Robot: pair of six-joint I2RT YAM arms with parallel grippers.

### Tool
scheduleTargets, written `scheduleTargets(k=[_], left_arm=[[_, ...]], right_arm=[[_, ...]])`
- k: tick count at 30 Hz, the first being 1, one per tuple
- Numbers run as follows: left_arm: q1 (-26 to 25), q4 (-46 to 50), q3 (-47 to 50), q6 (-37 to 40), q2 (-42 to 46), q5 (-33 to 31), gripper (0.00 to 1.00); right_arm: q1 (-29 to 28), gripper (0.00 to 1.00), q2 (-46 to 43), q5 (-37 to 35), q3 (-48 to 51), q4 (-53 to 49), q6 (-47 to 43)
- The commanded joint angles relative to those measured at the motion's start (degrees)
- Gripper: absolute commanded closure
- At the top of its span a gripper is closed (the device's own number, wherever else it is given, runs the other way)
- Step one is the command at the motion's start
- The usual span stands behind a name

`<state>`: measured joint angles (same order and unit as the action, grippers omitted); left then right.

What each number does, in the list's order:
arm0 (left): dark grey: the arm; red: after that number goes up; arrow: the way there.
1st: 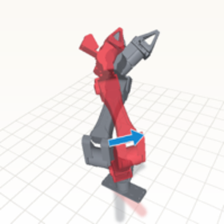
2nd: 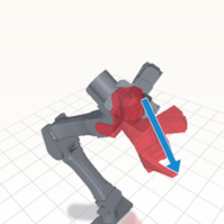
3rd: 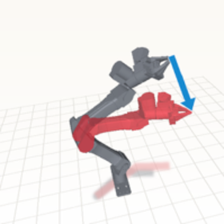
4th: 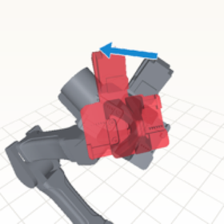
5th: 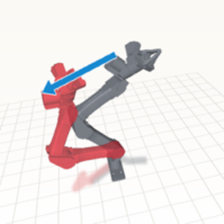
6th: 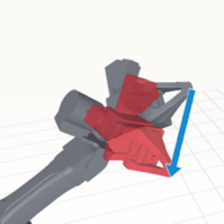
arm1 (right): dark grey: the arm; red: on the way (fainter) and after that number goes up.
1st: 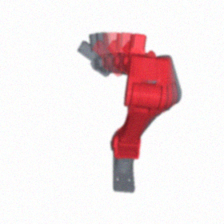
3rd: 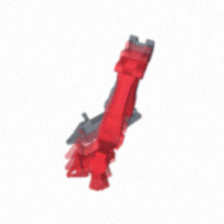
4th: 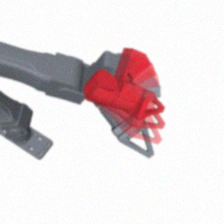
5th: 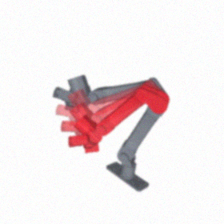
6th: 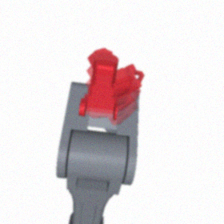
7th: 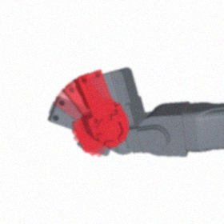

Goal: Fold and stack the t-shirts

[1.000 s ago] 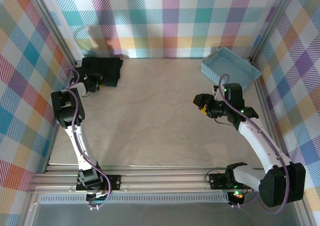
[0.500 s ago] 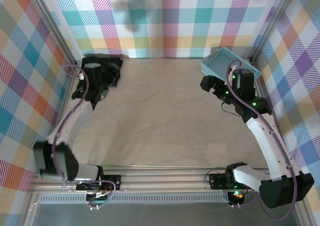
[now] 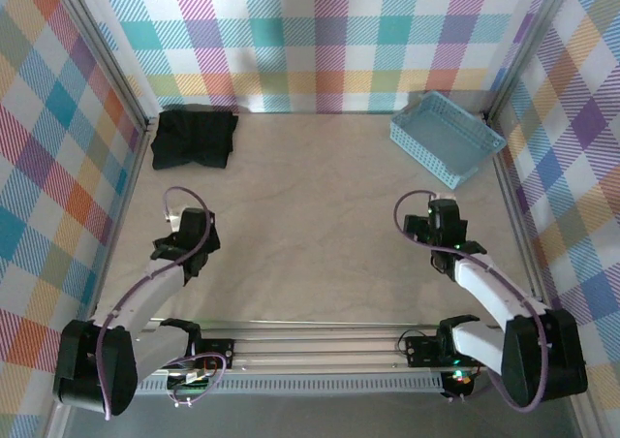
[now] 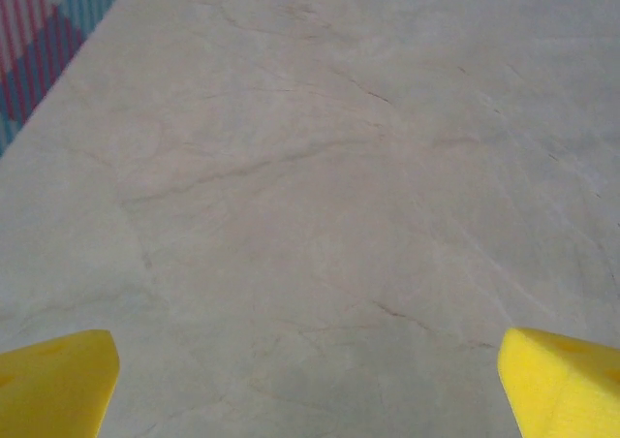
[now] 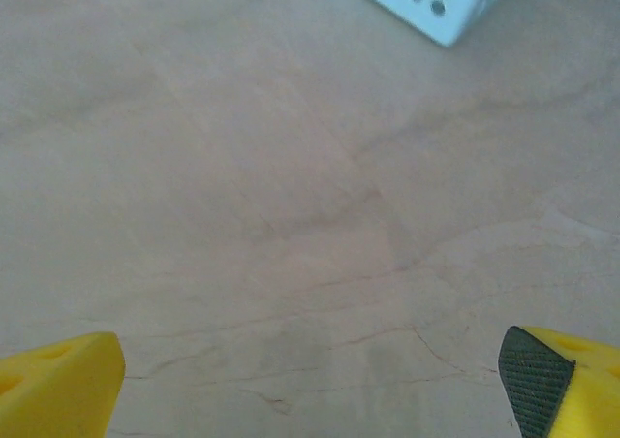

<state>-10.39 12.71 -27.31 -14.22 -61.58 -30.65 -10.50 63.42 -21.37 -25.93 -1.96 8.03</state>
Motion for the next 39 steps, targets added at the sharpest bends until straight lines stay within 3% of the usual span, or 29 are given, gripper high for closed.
scheduleTargets(k=[1,6,9,12,14,16,17,21,22,24,39], left_arm=[[2.52,-18.67,0.01,6.74,-6.23,5.73,0.0],[4.61,-35.31,-3.03,10.56,-19.98,11.11,0.0],[5.38,-40.12,-7.48,12.54,-27.65,14.26,0.0],[5.65,-42.74,-5.68,12.93,-27.34,15.94,0.0],[5.01,-56.89,3.05,13.63,-25.2,15.75,0.0],[4.48,-74.56,11.67,12.9,-27.28,12.42,0.0],[4.94,-78.18,13.21,12.98,-28.1,13.34,0.0],[4.7,-59.7,3.86,12.88,-27.7,13.43,0.0],[4.94,-62.51,4.67,13.13,-28.49,13.56,0.0],[4.87,-61.52,4.35,13.01,-28.26,13.46,0.0],[4.85,-61.19,4.37,13.04,-28.11,13.61,0.0]], right_arm=[[2.06,0.0,4.87,0.16,0.02,15.43,-5.45],[5.09,0.0,16.35,4.66,-3.54,25.35,-5.31],[6.43,0.0,22.28,5.0,-6.73,30.61,-4.86],[7.42,0.0,24.74,4.89,-8.28,29.88,-3.76],[7.38,0.0,23.49,6.54,-5.73,33.91,-4.47],[7.43,0.0,21.71,8.95,0.64,45.14,-5.44],[7.44,0.0,20.65,9.55,3.49,48.74,-5.7],[7.11,0.0,26.18,11.66,6.14,58.95,-7.48],[7.46,0.0,24.15,11.28,3.08,49.07,-5.63],[8.61,0.0,25.1,12.9,3.52,52.36,-5.75],[8.74,0.0,24.65,15.12,2.91,50.49,-6.02]])
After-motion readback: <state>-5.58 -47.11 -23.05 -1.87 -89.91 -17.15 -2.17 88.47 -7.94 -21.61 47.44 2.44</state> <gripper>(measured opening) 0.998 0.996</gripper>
